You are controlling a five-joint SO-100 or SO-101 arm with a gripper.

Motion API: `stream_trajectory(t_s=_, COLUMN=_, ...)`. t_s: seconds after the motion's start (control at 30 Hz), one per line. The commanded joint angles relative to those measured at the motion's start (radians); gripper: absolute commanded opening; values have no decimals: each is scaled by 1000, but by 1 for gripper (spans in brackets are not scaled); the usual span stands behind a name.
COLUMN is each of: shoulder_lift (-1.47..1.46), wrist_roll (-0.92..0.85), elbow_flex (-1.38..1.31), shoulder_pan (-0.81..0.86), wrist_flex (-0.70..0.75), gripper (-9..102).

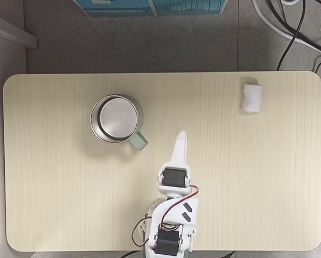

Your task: Grasp a dressing and put it in the cup.

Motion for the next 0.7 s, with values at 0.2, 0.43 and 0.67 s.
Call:
stream_trajectory(t_s=0.2, shoulder_lift=486, wrist_roll=-219, elbow_flex=508, shoulder_pan=212, wrist_flex=124, gripper=1)
stream_trajectory(t_s=0.43, shoulder_lift=839, wrist_roll=-440, elbow_flex=899, shoulder_pan=314, wrist_flex=250, gripper=0)
stream_trajectory(t_s=0.67, shoulder_lift=1060, wrist_roll=-767, elbow_flex=1097, shoulder_pan=357, wrist_flex=379, gripper=0)
